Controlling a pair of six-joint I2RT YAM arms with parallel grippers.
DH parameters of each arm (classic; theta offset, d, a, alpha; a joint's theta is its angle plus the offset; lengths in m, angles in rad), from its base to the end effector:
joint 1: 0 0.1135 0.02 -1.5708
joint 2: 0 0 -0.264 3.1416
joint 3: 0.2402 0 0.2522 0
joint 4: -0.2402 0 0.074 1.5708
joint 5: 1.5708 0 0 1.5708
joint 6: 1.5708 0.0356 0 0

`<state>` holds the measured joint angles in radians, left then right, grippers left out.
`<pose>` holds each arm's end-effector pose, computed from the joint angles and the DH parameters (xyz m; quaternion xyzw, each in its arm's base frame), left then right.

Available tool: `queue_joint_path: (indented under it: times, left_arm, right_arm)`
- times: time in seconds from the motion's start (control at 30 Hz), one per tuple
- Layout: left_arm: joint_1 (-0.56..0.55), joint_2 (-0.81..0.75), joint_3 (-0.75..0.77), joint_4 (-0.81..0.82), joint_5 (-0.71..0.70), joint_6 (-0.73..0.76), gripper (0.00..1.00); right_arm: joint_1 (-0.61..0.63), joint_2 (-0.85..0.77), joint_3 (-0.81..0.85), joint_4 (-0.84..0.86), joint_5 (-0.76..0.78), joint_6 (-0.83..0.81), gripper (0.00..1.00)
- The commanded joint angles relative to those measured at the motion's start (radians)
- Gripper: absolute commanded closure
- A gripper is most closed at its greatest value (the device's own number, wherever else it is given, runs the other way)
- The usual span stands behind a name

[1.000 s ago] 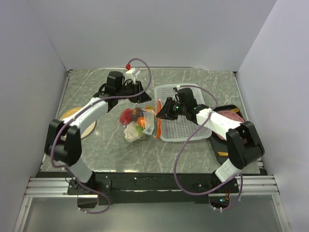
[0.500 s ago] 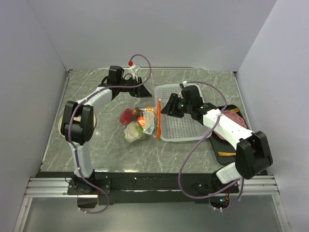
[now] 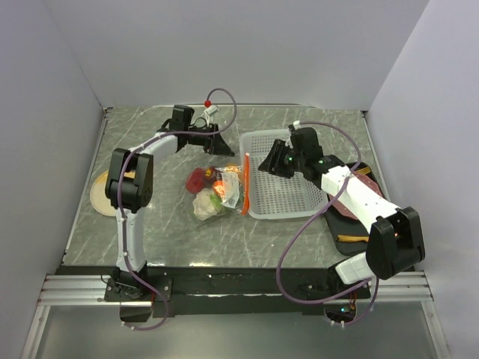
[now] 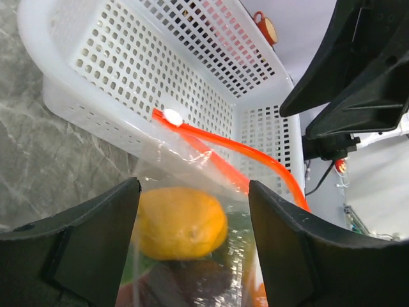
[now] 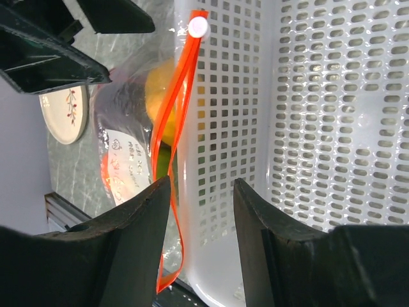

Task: Place the food in the zip-top bag and seal the zipper
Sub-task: Zip the zipper food storage bag at the center of the board.

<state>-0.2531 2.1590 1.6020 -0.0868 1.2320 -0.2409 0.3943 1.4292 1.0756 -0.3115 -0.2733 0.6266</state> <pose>0.4513 -0.1514 0.2030 0.2628 0.7285 -0.5904 0.2275 0.2904 0.1312 0.2795 0.0440 0.8917 0.3186 0.3184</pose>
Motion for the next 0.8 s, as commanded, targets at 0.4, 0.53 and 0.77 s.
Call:
queue_joint_path:
  times: [0.4, 0.53, 0.77]
  left_arm:
    - [-0.031, 0.088, 0.087, 0.019, 0.164, -0.011, 0.26]
    - [-0.043, 0.088, 0.105, -0.042, 0.166, 0.024, 0.31]
    - [-0.055, 0.069, 0.095, -0.039, 0.156, 0.016, 0.62]
  right_arm:
    - [-0.011, 0.005, 0.034, 0.006, -0.003, -0.01, 0.48]
    - [-0.009, 0.014, 0.032, 0.002, 0.0, -0.005, 0.48]
    - [-0.009, 0.03, 0.03, -0.001, -0.001, -0.013, 0.48]
